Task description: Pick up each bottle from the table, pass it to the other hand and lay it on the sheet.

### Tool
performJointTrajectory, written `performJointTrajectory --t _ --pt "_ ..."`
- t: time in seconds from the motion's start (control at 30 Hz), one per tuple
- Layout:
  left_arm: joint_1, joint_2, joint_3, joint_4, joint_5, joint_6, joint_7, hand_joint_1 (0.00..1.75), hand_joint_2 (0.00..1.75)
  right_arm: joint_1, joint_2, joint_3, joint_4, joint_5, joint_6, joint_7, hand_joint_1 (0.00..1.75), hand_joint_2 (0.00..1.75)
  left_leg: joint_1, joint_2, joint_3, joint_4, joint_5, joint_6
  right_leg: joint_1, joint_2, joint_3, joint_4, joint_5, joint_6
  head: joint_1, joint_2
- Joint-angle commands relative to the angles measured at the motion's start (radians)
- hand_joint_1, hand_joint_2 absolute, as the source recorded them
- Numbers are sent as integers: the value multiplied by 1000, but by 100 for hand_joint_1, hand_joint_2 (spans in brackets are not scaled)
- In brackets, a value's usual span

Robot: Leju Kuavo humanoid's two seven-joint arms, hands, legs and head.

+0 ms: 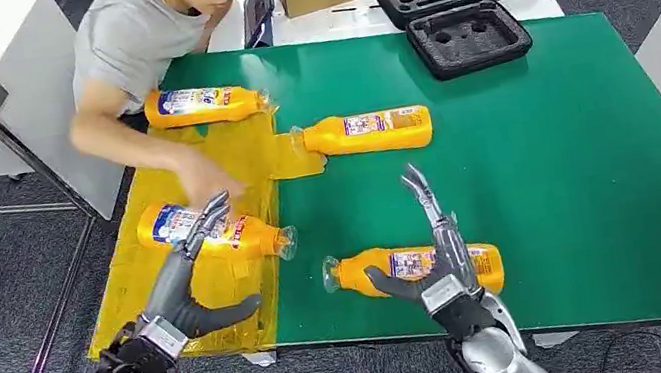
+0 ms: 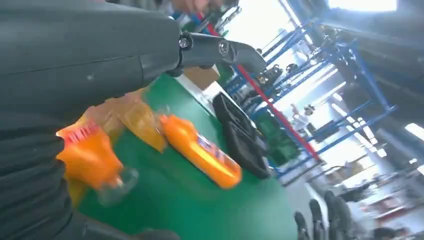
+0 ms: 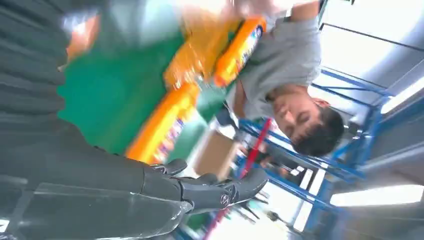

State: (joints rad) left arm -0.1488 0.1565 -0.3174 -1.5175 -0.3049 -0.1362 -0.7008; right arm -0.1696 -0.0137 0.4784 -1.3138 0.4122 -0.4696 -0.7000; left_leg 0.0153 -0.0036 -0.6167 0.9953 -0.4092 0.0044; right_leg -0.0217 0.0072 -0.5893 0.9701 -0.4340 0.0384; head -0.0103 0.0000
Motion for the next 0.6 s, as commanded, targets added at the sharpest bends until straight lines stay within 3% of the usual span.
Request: performJointTrajectory --t 0.03,0.3,0.37,0.6 --pt "35 -102 3 34 68 -37 3 0 175 18 -42 -62 18 295 -53 31 0 175 1 -3 7 -1 -2 2 1 -4 9 -2 -2 -2 0 0" --pt "39 -100 5 28 67 -38 3 0 175 18 -46 -63 3 328 -42 46 0 175 0 -1 4 0 -1 1 1 -2 4 -1 -1 -1 0 0" --pt "42 -110 19 34 82 -55 3 0 175 15 -64 -48 -23 400 -13 82 0 175 0 0 5 0 -2 1 1 -1 6 -1 -2 -1 0 0" --pt "92 -177 131 30 92 -124 3 0 175 95 -128 -4 -154 627 171 352 0 175 0 -1 5 0 -2 1 1 -1 5 -1 -2 -1 0 0"
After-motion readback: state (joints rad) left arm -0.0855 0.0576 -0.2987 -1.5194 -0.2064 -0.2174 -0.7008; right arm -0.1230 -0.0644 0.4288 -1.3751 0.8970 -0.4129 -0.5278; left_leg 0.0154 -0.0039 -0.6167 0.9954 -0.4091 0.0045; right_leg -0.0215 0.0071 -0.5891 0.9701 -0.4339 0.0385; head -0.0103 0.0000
